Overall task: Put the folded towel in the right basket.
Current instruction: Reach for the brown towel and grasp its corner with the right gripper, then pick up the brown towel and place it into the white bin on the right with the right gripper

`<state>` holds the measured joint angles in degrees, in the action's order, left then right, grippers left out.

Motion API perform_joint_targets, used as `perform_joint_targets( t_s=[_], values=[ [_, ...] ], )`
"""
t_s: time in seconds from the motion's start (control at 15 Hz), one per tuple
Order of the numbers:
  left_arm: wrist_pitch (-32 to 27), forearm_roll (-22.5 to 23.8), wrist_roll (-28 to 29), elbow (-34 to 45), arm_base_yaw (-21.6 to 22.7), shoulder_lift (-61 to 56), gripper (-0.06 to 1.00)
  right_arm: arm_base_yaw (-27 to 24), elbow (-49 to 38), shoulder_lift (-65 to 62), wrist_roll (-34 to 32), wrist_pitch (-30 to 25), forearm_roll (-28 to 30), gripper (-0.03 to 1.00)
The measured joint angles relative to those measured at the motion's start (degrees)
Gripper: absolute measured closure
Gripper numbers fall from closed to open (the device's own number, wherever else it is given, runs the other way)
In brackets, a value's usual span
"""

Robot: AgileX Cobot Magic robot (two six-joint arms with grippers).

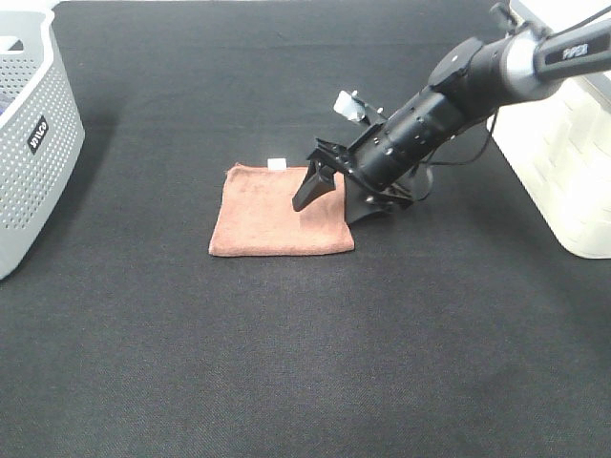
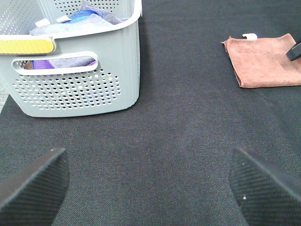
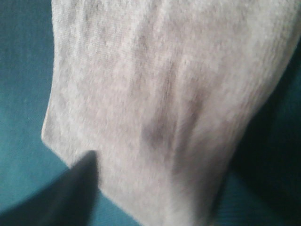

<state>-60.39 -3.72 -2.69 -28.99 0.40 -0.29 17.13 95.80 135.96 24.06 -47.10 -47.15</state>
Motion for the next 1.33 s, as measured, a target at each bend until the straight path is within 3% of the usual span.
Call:
perform_joint_targets(
  t_s=[0.13, 0.2, 0.27, 0.73, 0.93, 1.13, 1.33],
  values=[
    [0.0, 0.0, 0.0, 0.0, 0.0, 0.0, 0.07, 0.3, 0.0, 0.6, 0.5, 2.7, -1.0, 0.74],
    [0.0, 0.0, 0.0, 0.0, 0.0, 0.0, 0.07, 0.3, 0.0, 0.6, 0.5, 3.0, -1.0, 0.89],
    [0.0, 0.0, 0.0, 0.0, 0.0, 0.0, 0.07, 0.3, 0.0, 0.6, 0.5, 3.0, -1.0, 0.95],
    [0.0, 0.0, 0.0, 0.0, 0.0, 0.0, 0.07, 0.3, 0.0, -8.9, 1.9, -0.9, 0.6, 0.96],
    [0.0, 0.0, 0.0, 0.0, 0.0, 0.0, 0.07, 0.3, 1.3, -16.2, -2.9, -7.6, 11.6, 0.96],
    [0.0, 0.0, 0.0, 0.0, 0.0, 0.0, 0.07, 0.3, 9.3, -20.8, -9.7, -18.8, 20.9, 0.96],
    [0.0, 0.0, 0.0, 0.0, 0.0, 0.0, 0.07, 0.3, 18.6, -23.5, -17.7, -22.1, 32.7, 0.96]
  ],
)
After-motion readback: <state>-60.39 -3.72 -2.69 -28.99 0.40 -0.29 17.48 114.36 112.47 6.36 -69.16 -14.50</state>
